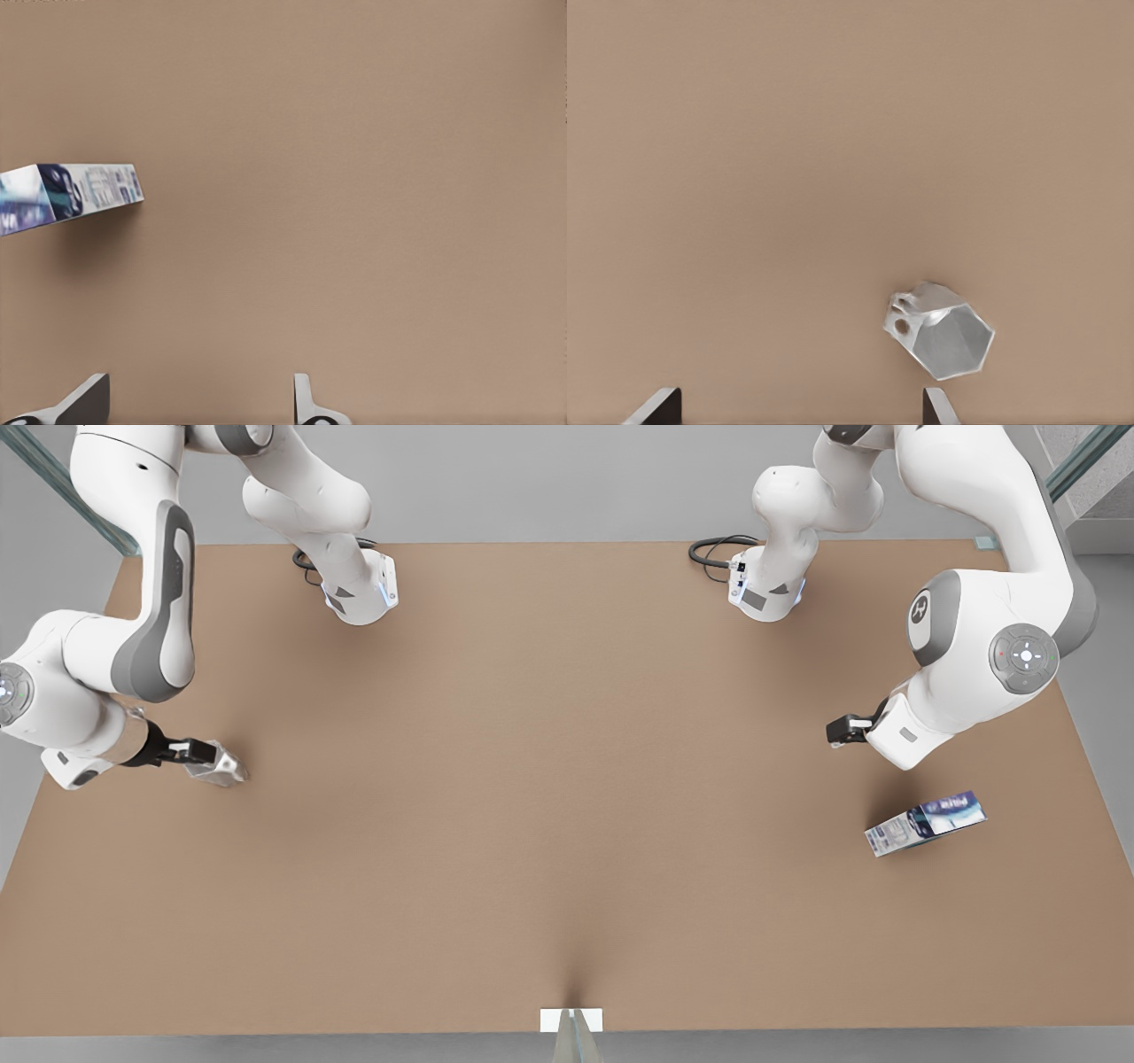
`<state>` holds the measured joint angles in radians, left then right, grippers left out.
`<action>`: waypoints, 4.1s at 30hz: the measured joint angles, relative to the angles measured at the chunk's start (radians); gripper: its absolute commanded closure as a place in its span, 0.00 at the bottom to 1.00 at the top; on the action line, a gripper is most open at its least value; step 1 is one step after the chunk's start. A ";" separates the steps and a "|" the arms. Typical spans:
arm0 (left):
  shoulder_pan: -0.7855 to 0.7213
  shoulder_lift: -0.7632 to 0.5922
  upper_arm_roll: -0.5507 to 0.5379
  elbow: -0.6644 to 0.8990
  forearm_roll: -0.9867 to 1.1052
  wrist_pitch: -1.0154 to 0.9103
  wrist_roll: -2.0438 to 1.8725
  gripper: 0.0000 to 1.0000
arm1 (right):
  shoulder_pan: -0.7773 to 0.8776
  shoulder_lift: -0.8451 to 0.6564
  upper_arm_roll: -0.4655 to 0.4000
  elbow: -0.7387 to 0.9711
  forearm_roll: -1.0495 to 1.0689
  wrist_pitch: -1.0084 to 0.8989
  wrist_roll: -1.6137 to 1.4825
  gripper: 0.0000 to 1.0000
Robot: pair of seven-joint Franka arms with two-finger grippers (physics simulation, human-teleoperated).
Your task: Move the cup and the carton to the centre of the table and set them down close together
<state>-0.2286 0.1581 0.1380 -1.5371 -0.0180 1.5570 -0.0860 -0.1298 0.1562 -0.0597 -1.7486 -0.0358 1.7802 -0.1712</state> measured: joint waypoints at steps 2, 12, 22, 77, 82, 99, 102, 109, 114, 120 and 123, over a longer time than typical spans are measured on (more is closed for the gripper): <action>0.001 0.000 -0.001 0.000 0.000 0.000 -0.001 0.00 | -0.020 0.008 0.001 -0.010 -0.001 -0.006 -0.032 0.00; 0.000 0.003 -0.004 0.000 0.001 0.000 -0.007 0.00 | -0.073 -0.056 0.002 -0.203 -0.001 0.125 -0.146 0.00; 0.000 0.006 -0.006 0.000 0.002 0.000 -0.009 0.00 | -0.138 0.003 -0.051 -0.282 0.000 0.295 -0.352 0.00; 0.000 0.035 -0.005 0.021 0.005 -0.010 -0.008 0.00 | -0.111 0.189 -0.127 -0.365 0.140 0.500 -0.592 0.79; 0.000 0.041 -0.001 0.058 0.005 -0.014 -0.007 0.00 | -0.001 0.189 -0.064 -0.306 0.140 0.472 -0.530 0.79; 0.007 0.124 0.133 -0.067 -0.009 0.373 -1.228 0.00 | 0.281 0.354 0.078 -0.034 0.291 0.473 0.097 0.79; 0.060 0.160 0.139 -0.063 -0.014 0.377 -1.253 0.00 | 0.308 0.398 0.078 0.034 0.338 0.473 0.124 0.79; 0.247 0.214 0.138 -0.057 -0.034 0.441 -1.272 0.00 | 0.506 0.580 0.079 0.310 0.331 0.471 0.329 0.79; 0.258 0.229 0.138 -0.107 -0.035 0.442 -1.267 0.00 | 0.606 0.695 0.098 0.499 0.319 0.447 0.410 0.79; 0.253 0.264 0.134 -0.099 -0.037 0.445 -1.268 0.00 | 0.719 0.826 0.078 0.650 0.307 0.452 0.513 0.79; 0.247 0.277 0.132 -0.097 -0.037 0.452 -1.269 0.00 | 0.739 0.835 0.047 0.646 0.261 0.448 0.518 0.77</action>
<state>0.0183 0.4346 0.2699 -1.6337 -0.0551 2.0090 -1.3545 0.6094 0.9910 -0.0129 -1.1022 0.2249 2.2277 0.3471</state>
